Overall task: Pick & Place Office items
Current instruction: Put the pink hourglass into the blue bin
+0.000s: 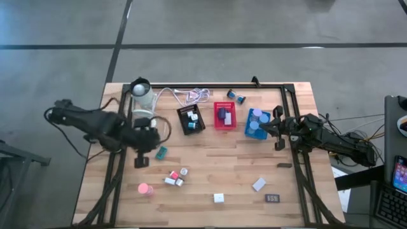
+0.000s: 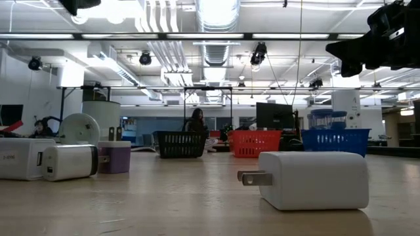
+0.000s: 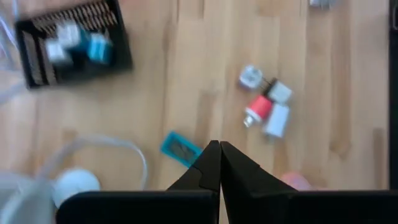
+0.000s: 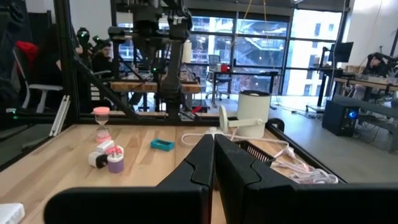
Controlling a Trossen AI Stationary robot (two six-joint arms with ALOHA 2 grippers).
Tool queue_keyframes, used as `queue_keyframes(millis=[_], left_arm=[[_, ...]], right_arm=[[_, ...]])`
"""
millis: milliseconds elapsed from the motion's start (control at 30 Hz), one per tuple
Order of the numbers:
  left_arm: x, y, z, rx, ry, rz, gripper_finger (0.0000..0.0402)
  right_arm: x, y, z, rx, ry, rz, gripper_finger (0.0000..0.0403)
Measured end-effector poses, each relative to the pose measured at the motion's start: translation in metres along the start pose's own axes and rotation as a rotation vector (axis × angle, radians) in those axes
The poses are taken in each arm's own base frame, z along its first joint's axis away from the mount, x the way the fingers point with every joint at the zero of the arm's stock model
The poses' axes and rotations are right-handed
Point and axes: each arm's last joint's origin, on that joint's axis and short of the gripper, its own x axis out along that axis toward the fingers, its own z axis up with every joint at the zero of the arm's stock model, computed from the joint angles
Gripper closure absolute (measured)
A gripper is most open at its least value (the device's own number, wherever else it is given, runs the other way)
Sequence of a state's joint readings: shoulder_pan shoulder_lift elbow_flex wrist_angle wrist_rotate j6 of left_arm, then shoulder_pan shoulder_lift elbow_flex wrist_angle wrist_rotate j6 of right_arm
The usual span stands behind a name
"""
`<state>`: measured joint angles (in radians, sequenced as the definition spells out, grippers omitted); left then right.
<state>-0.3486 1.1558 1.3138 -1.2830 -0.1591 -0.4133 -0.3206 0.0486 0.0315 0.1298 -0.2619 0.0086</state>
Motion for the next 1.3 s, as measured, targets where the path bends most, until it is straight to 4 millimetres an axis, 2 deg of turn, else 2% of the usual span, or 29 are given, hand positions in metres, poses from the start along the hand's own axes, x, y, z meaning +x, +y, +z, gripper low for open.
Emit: queue_keyframes(millis=[233,333,600,767,967,1067,1300], left_arm=[[0.015,-0.026,-0.027,-0.138,0.118,0.024,0.0397],[0.023,-0.041,-0.036,-0.153,0.164,0.039,0.0384],[0.035,-0.075,-0.05,-0.105,0.223,0.043,0.0294],[0.036,-0.086,-0.056,-0.166,0.233,0.043,0.0226],[0.035,-0.097,-0.052,-0.221,0.227,-0.072,0.0154],[0.037,-0.099,-0.052,-0.259,0.248,-0.073,0.0129],[0.055,-0.112,-0.054,-0.211,0.291,-0.022,0.0092]], right_arm=[[0.0,0.0,0.0,0.015,0.0,0.0,0.0394],[0.0,0.0,0.0,0.016,0.0,0.0,0.0394],[0.0,0.0,0.002,0.013,-0.017,0.0,0.0394],[0.0,0.0,0.002,0.013,-0.017,0.0,0.0394],[0.0,0.0,0.0,0.037,-0.001,-0.001,0.0394],[0.0,0.0,0.0,0.043,0.0,-0.001,0.0394],[0.0,0.0,0.0,0.071,0.001,-0.001,0.0394]])
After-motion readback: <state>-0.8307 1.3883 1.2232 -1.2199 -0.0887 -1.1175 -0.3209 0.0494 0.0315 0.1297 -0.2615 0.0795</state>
